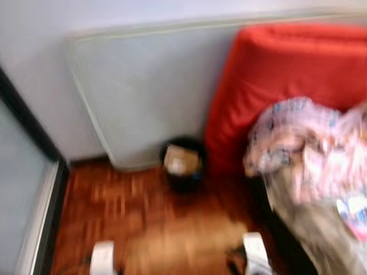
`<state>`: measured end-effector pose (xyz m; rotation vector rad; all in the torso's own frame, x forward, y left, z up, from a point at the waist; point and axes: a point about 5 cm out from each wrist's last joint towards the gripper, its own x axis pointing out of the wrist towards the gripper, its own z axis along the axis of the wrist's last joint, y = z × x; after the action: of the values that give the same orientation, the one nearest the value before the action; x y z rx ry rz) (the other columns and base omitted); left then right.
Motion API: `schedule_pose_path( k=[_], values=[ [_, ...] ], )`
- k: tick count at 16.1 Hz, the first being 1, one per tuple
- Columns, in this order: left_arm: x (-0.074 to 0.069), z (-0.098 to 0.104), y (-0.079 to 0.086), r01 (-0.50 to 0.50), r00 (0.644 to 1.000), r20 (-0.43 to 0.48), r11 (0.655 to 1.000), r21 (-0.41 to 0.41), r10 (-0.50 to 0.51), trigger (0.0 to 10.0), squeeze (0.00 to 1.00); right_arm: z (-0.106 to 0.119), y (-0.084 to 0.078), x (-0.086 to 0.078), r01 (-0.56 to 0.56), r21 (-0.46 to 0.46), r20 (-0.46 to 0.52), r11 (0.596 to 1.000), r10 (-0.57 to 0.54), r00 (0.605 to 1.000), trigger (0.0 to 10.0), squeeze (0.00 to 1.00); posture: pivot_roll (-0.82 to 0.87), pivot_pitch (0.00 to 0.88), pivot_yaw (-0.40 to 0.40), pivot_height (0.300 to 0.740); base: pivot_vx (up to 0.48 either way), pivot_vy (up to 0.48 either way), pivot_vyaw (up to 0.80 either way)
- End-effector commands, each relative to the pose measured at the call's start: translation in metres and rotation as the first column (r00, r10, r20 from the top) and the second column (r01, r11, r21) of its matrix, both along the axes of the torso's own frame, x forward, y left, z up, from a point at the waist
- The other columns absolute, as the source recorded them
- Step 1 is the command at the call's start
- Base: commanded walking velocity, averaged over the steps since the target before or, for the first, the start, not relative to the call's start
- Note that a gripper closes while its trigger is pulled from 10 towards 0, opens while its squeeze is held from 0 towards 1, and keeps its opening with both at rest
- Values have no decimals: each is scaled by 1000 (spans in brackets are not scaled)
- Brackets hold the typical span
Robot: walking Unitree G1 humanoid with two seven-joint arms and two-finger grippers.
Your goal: Clean up the room
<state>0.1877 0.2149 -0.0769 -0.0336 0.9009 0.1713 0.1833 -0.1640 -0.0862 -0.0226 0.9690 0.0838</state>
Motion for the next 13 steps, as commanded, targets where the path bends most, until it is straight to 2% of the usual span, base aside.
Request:
schedule_pose_path(
  k=[1, 13],
  values=[
    [-3, -3, -6, 4, 1000, -11, 1000, -13, -4, 10000, 0, -1, -10, -4, 21, -18, -12, 1000, -21, 1000, 10000, 0, -22, 33, -2, 740, 330, 0, 0],
    [-2, -3, -6, 3, 1000, -10, 1000, -14, -3, 10000, 0, -1, -11, -4, 12, -19, -7, 1000, -12, 1000, 10000, 0, -20, 39, -4, 740, 325, 0, 0]
  ],
)
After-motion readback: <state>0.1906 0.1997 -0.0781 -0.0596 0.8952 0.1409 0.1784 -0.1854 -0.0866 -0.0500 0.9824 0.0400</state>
